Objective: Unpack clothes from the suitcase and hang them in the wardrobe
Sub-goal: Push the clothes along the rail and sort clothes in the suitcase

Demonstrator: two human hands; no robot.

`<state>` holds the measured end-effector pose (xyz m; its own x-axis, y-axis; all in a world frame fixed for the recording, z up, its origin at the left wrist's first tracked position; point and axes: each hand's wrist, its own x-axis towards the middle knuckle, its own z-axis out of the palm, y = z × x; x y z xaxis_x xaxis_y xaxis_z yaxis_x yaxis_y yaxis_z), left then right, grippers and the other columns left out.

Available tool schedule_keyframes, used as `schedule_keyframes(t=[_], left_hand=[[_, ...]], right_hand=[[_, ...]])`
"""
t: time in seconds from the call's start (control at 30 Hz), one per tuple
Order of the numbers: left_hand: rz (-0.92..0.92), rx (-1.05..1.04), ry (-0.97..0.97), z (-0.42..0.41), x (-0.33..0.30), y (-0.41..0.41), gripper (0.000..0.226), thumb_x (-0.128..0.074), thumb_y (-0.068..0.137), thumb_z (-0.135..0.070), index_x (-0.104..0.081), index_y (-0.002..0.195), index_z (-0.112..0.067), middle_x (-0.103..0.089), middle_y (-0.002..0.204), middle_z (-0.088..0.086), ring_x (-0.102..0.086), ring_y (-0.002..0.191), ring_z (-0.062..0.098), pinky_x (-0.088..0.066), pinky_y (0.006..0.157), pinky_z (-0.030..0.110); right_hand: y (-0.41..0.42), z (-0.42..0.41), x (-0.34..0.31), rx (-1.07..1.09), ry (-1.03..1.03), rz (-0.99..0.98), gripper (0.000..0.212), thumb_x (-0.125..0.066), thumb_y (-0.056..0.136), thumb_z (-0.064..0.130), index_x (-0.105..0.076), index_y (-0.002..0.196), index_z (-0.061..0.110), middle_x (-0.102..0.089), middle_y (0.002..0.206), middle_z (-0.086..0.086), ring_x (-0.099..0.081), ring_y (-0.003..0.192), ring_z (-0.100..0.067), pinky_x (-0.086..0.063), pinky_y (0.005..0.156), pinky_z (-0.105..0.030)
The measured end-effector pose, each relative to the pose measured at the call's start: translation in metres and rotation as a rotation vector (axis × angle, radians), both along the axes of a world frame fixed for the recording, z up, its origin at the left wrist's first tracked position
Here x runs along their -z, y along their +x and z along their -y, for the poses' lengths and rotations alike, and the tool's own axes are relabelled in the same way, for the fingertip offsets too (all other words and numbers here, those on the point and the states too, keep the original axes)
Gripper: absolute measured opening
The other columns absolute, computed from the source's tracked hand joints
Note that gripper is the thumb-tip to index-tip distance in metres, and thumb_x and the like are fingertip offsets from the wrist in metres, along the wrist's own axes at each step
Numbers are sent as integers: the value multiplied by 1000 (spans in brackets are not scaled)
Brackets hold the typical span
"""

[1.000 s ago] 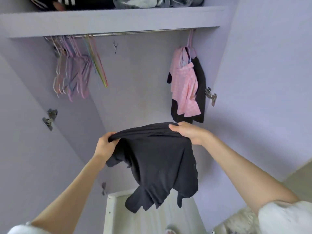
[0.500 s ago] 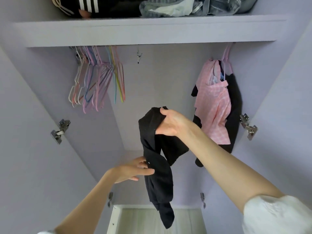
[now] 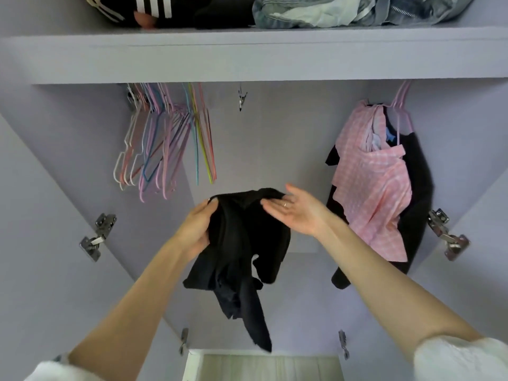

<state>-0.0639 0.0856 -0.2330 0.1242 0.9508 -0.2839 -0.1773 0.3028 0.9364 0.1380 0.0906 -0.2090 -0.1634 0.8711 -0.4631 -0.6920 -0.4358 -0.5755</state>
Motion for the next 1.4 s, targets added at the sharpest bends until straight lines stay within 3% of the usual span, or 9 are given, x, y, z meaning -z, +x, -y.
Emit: schedule_keyframes(t=[0.13,0.23,0.37,0.63,0.9,1.07,1.17,1.3,1.4], left_hand=[[90,8,-33,-32,-9,4,26,-39,100,-19,-57,110,-4,-62,109,13,-61,95,22,-51,78,33],[183,-29,-124,-50,-6,0,22,-40,100,-15,-51,114,-3,-61,94,11,-60,81,17,-56,60,25],[178,0,-169,-66,3,-7,28,-41,100,-15,-51,121,0,-61,103,12,-61,84,18,-54,67,27],[-308,349,-1,-65,23,-8,53,-60,81,-51,-45,128,-33,-55,119,-7,-56,109,15,-46,95,32],[-841,206,229,-77,34,16,7,-54,90,-19,-57,96,-19,-62,96,3,-60,93,20,-43,76,25],[-748,247,155,-87,31,18,18,-47,97,-23,-60,86,-17,-63,90,5,-58,87,19,-44,76,26],[-757,146,141,-92,28,15,24,-36,99,-14,-50,80,-14,-51,81,4,-47,80,18,-35,65,22],[-693,209,23,-87,30,10,26,-37,99,-35,-53,99,-15,-57,105,6,-53,97,19,-40,85,27],[-759,437,51,-81,24,5,31,-49,87,-56,-49,101,-29,-57,104,-3,-54,96,13,-40,82,25]], right_hand=[[-19,3,35,-548,170,550,43,-47,92,48,-57,120,17,-65,113,-3,-59,108,-18,-44,96,-37],[-24,-4,58,-769,214,621,48,-57,86,53,-61,120,19,-61,125,-2,-56,119,-20,-41,105,-46],[-38,-18,71,-626,192,628,30,-53,95,29,-58,118,11,-62,125,-11,-60,113,-23,-41,107,-44],[-30,-46,65,-339,152,441,35,-41,99,33,-57,121,11,-65,116,-11,-62,109,-25,-51,89,-36],[-14,-70,59,-345,67,468,39,-50,96,32,-55,123,4,-63,120,-14,-62,110,-25,-52,89,-36],[15,-73,51,-374,-8,488,27,-56,93,29,-64,98,4,-71,80,-6,-66,76,-18,-53,69,-28],[36,-75,44,-385,-27,640,34,-57,91,38,-57,89,5,-46,46,-2,-43,42,-13,-40,48,-24],[58,-76,35,-479,6,830,36,-65,83,43,-61,90,8,-38,46,0,-33,42,-13,-33,47,-23],[60,-79,23,-388,-22,811,25,-67,84,31,-59,82,7,-40,47,0,-30,38,-11,-30,39,-20]])
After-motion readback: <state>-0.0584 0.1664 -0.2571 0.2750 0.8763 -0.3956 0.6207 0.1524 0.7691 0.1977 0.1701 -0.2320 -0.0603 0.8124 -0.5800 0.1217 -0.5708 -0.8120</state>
